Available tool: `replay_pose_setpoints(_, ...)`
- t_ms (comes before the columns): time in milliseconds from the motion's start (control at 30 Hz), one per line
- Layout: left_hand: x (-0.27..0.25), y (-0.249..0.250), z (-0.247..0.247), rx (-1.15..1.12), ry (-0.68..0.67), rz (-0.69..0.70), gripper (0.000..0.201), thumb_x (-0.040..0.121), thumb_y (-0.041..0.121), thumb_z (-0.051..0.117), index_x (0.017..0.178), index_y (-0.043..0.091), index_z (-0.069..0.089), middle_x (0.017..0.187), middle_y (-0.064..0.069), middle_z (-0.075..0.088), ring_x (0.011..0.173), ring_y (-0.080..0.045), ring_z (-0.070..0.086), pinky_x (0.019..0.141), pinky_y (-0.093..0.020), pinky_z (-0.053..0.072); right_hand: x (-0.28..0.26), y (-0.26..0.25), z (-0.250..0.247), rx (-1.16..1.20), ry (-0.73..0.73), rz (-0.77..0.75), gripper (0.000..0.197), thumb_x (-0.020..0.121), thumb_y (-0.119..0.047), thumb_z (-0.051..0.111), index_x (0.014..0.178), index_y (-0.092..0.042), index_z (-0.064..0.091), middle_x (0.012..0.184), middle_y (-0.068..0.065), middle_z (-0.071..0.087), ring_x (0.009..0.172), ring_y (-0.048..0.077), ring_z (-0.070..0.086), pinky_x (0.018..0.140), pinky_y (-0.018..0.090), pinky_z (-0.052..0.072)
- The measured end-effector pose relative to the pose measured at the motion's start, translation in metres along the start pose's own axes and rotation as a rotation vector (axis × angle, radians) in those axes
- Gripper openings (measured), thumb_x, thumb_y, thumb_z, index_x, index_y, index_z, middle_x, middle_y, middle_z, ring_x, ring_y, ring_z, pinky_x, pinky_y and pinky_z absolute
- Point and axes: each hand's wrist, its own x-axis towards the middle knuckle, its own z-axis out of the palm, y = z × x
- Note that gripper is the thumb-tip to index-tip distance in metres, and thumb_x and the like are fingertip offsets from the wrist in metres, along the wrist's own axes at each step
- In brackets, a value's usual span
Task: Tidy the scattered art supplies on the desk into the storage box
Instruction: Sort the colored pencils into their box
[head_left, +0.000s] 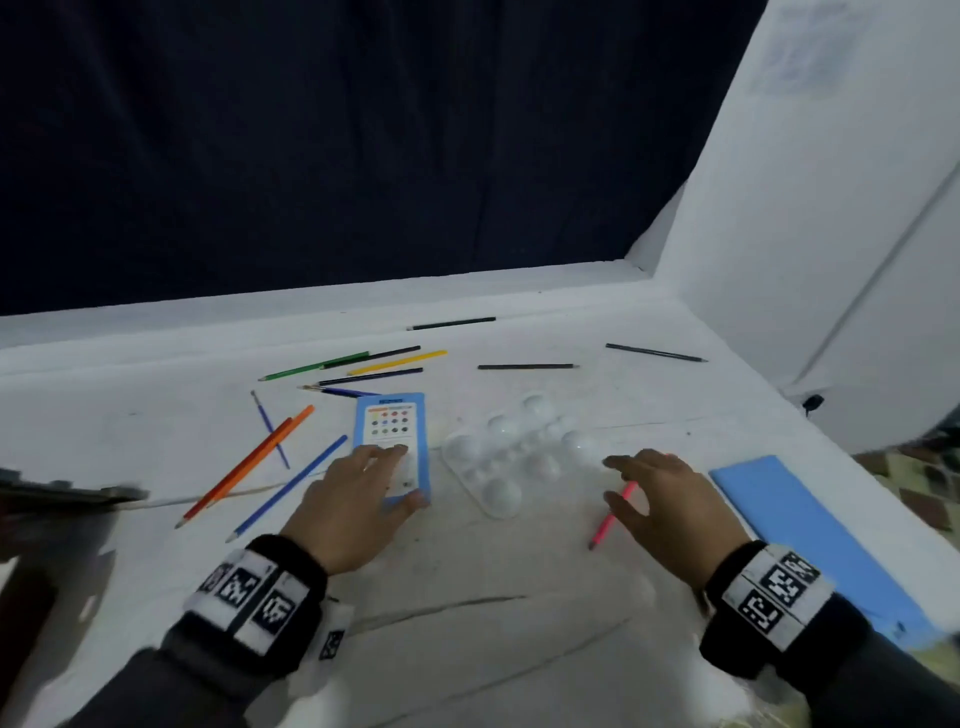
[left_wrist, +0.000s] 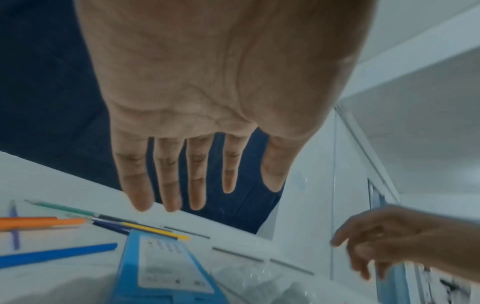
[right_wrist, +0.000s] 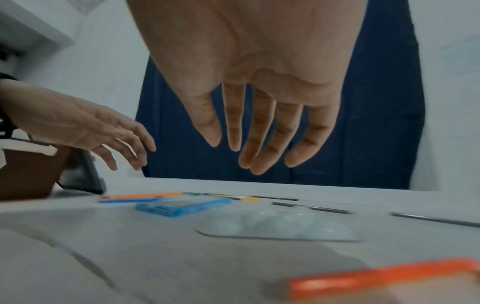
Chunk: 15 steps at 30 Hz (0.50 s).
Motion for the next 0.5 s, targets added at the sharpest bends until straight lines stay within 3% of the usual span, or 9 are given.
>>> replay_pose_setpoints(67, 0.023, 0.016, 0.005, 0.137, -0.08, -0.032, 0.077, 0.094, 0.069, 0.033, 0.157, 0.029, 0.014, 0.165, 0.0, 0.012, 0.15, -0.024, 0.014, 0.118, -0.049, 0.025, -0.001, 0.035, -0.005, -0.145, -0.07, 0.095, 0.048, 0.088, -0.04, 0.061, 0.132, -0.021, 0.056, 0.119, 0.002, 0.06, 0.109, 0.029, 0.056, 0.079, 0.041, 0.051)
replay_pose_setpoints(167, 0.043, 0.032, 0.013, 0.261, -0.149, -0.047, 0.08, 0.095, 0.07, 0.027, 0.157, 0.024, 0.009, 0.166, -0.002, 0.006, 0.151, -0.026, 0.009, 0.117, -0.052, 0.024, -0.002, 0.074, -0.011, -0.312, -0.195, 0.241, 0.057, 0.093, -0.047, 0.048, 0.142, -0.02, 0.038, 0.14, 0.003, 0.045, 0.128, 0.027, 0.042, 0.089, 0.039, 0.046)
replay_pose_setpoints(233, 0.051, 0.035, 0.018, 0.266, -0.176, -0.054, 0.078, 0.095, 0.069, 0.029, 0.154, 0.018, 0.019, 0.161, -0.005, 0.018, 0.147, -0.029, 0.019, 0.113, -0.054, 0.031, 0.0, 0.095, -0.01, -0.35, -0.284, 0.335, 0.056, 0.093, -0.048, 0.045, 0.141, -0.021, 0.033, 0.141, 0.004, 0.041, 0.129, 0.027, 0.04, 0.091, 0.04, 0.045)
replay_pose_setpoints(333, 0.055, 0.039, 0.023, 0.255, -0.179, -0.051, 0.068, 0.092, 0.066, 0.035, 0.14, 0.019, 0.037, 0.146, -0.003, 0.036, 0.135, -0.028, 0.034, 0.105, -0.054, 0.039, 0.002, 0.116, -0.002, -0.289, -0.358, 0.417, 0.045, 0.092, -0.036, 0.043, 0.132, -0.017, 0.041, 0.13, 0.005, 0.044, 0.121, 0.03, 0.044, 0.092, 0.044, 0.047)
replay_pose_setpoints(400, 0.052, 0.04, 0.024, 0.272, -0.169, -0.03, 0.062, 0.091, 0.065, 0.041, 0.135, 0.021, 0.04, 0.145, -0.002, 0.037, 0.133, -0.026, 0.036, 0.104, -0.051, 0.042, 0.004, 0.122, 0.003, -0.257, -0.373, 0.379, 0.043, 0.092, -0.029, 0.042, 0.131, -0.013, 0.043, 0.128, 0.005, 0.045, 0.119, 0.03, 0.045, 0.092, 0.044, 0.047)
replay_pose_setpoints(500, 0.042, 0.034, 0.025, 0.252, -0.152, 0.004, 0.064, 0.091, 0.058, 0.052, 0.142, 0.024, 0.036, 0.153, 0.002, 0.034, 0.135, -0.021, 0.037, 0.109, -0.041, 0.041, 0.008, 0.117, 0.004, -0.151, -0.344, 0.286, 0.048, 0.089, -0.026, 0.048, 0.136, -0.014, 0.042, 0.136, 0.001, 0.048, 0.124, 0.024, 0.048, 0.094, 0.036, 0.046)
